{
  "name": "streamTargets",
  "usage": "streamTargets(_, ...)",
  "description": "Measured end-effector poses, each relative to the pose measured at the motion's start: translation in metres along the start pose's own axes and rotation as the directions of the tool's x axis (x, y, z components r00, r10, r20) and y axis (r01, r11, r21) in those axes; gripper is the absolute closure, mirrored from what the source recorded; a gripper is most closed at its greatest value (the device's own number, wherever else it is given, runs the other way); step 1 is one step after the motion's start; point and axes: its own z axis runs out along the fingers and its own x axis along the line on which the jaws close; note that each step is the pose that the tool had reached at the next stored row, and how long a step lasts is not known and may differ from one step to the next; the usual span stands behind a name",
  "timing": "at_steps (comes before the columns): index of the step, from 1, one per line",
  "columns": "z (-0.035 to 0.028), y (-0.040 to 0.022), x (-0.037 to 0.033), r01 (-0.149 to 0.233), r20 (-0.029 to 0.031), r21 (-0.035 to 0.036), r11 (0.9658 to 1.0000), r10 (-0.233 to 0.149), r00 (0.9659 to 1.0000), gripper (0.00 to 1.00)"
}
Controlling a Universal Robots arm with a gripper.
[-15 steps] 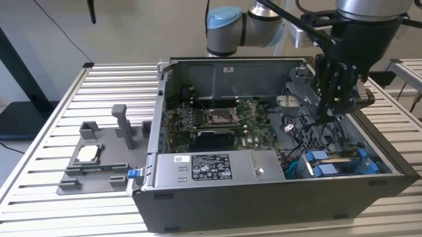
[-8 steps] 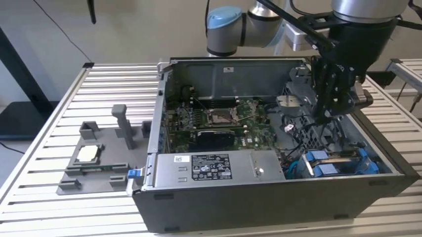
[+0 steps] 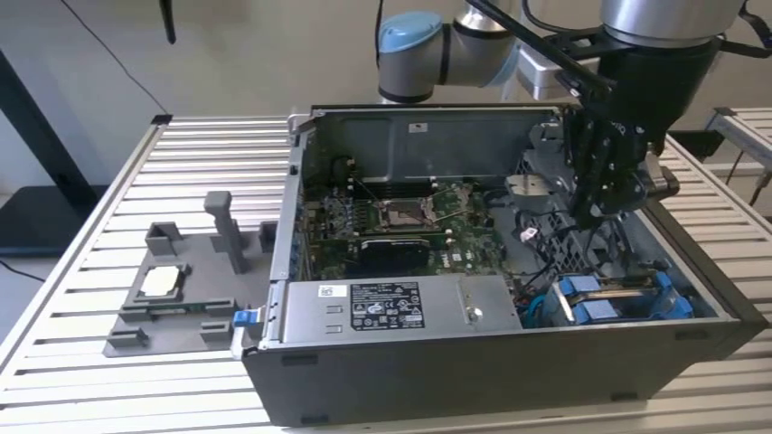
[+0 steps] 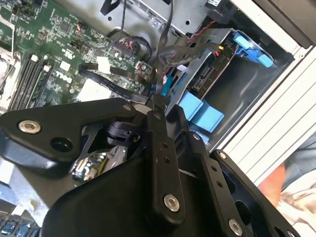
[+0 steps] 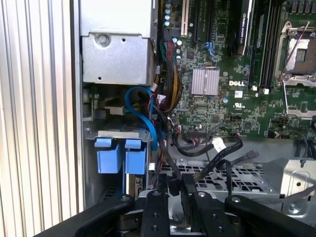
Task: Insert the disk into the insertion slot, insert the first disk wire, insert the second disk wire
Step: 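Insert the second disk wire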
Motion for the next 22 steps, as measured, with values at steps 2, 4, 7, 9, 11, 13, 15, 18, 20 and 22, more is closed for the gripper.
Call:
streamTargets(2, 0.0001, 0.0000, 0.0000, 0.000, 0.0000, 0.0000, 1.0000, 0.000, 1.0000, 0.74)
streamTargets(4, 0.0001, 0.0000, 0.0000, 0.001, -0.0003, 0.0001, 1.0000, -0.001, 1.0000, 0.74)
streamTargets(7, 0.0002, 0.0000, 0.0000, 0.002, -0.0007, 0.0000, 1.0000, -0.002, 1.0000, 0.82)
streamTargets(9, 0.0001, 0.0000, -0.0001, 0.002, -0.0011, 0.0000, 1.0000, -0.002, 1.0000, 0.84)
streamTargets(11, 0.0001, 0.0000, 0.0000, 0.003, -0.0015, 0.0000, 1.0000, -0.003, 1.0000, 0.84)
streamTargets(13, 0.0001, 0.0000, 0.0000, 0.003, -0.0017, 0.0000, 1.0000, -0.003, 1.0000, 0.84)
streamTargets(15, 0.0002, 0.0000, 0.0000, 0.004, -0.0020, 0.0000, 1.0000, -0.004, 1.0000, 0.84)
streamTargets(18, 0.0002, 0.0000, 0.0000, 0.005, -0.0023, 0.0000, 1.0000, -0.005, 1.0000, 0.82)
streamTargets(20, -0.0001, 0.0014, -0.0001, 0.005, -0.0027, 0.0008, 1.0000, -0.005, 1.0000, 0.76)
streamTargets(22, -0.0002, 0.0041, -0.0003, 0.005, -0.0028, 0.0017, 1.0000, -0.005, 1.0000, 0.76)
